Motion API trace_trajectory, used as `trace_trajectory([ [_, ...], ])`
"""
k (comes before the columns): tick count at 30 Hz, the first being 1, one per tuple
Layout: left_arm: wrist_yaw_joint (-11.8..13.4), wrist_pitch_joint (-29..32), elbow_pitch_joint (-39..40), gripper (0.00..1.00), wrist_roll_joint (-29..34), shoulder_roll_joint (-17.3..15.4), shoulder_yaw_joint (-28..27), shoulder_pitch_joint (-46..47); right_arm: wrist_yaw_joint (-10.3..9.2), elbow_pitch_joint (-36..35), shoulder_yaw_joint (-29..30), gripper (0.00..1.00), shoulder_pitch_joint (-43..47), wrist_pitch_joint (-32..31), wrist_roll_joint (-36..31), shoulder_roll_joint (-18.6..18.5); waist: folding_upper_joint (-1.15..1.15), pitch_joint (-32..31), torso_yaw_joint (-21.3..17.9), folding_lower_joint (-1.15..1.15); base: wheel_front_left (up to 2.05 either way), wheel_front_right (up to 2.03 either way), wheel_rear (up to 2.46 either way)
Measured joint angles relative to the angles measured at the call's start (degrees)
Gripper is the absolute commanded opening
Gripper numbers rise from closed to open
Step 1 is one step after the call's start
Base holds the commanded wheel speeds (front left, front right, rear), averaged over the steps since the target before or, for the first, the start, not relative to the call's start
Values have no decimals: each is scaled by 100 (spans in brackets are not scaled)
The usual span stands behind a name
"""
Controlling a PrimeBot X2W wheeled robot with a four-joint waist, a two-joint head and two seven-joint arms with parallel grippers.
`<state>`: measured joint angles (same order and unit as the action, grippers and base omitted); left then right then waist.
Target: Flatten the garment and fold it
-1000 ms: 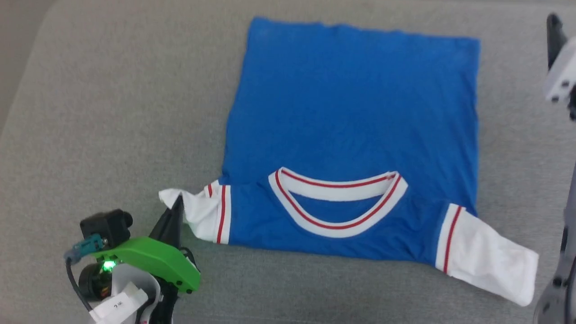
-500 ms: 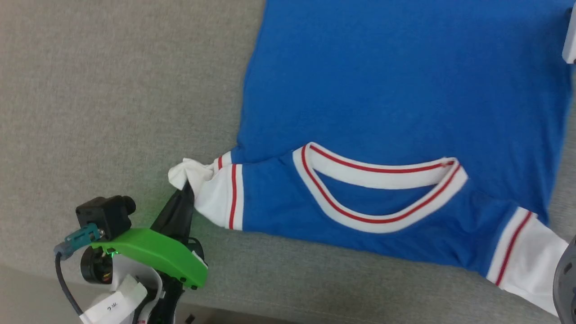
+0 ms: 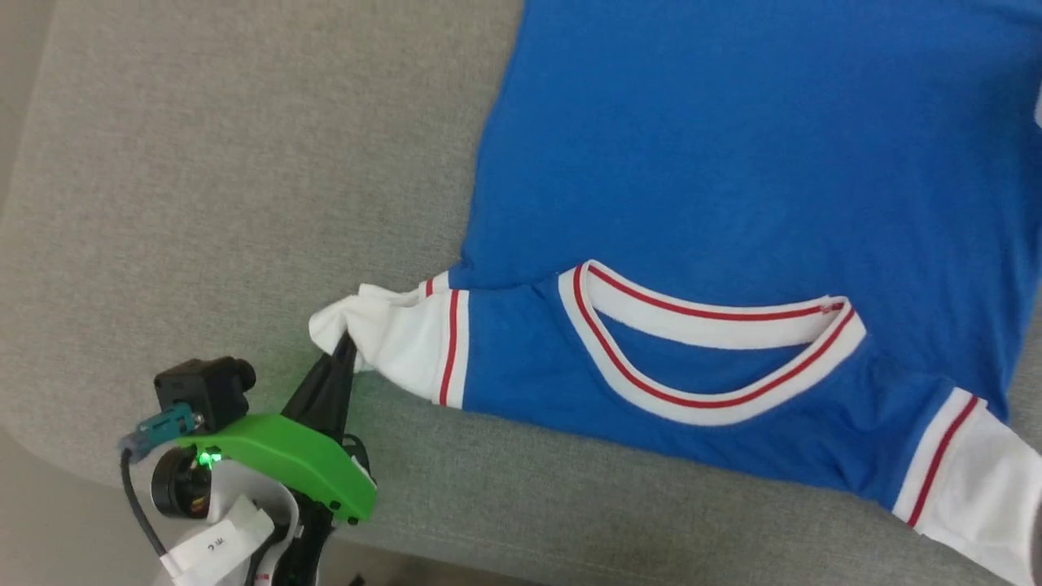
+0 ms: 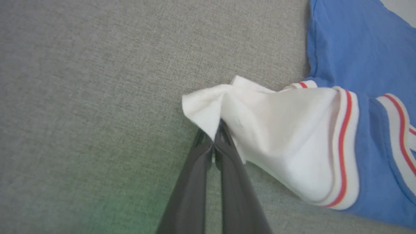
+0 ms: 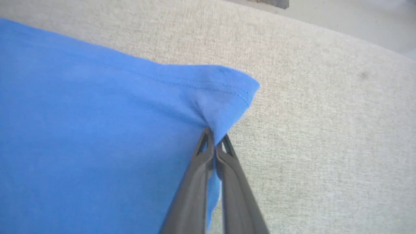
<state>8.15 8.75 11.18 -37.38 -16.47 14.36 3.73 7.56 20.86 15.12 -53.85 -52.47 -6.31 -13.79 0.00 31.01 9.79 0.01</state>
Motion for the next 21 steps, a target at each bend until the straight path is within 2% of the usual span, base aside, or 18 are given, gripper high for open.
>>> trace_trajectory([
  [4,27,12,-194,0,0,-11,31,-49,0,-587,-220,0,563,79,522,-387,0,-346,-59,0,0,0,0],
  [8,73,48,-326,0,0,-21,89,-158,0,-1249,-265,0,1590,9,1237,-750,0,-774,-196,0,0,0,0],
  [10,102,59,-352,0,-2,-16,100,-231,0,-1722,-183,0,2285,-90,1492,-787,0,-999,-286,0,0,0,0],
  [14,183,77,-388,0,-2,-14,108,-365,0,-2518,36,0,3651,-309,1777,-489,0,-1364,-471,-1,0,0,0],
  [16,211,76,-424,0,-2,-14,107,-418,0,-2822,98,0,4358,-330,1896,-213,0,-1536,-590,-1,0,0,0],
  [21,247,75,-556,0,-13,1,118,-488,0,-3043,-115,0,5675,-376,2172,506,0,-1848,-865,-1,0,0,0],
])
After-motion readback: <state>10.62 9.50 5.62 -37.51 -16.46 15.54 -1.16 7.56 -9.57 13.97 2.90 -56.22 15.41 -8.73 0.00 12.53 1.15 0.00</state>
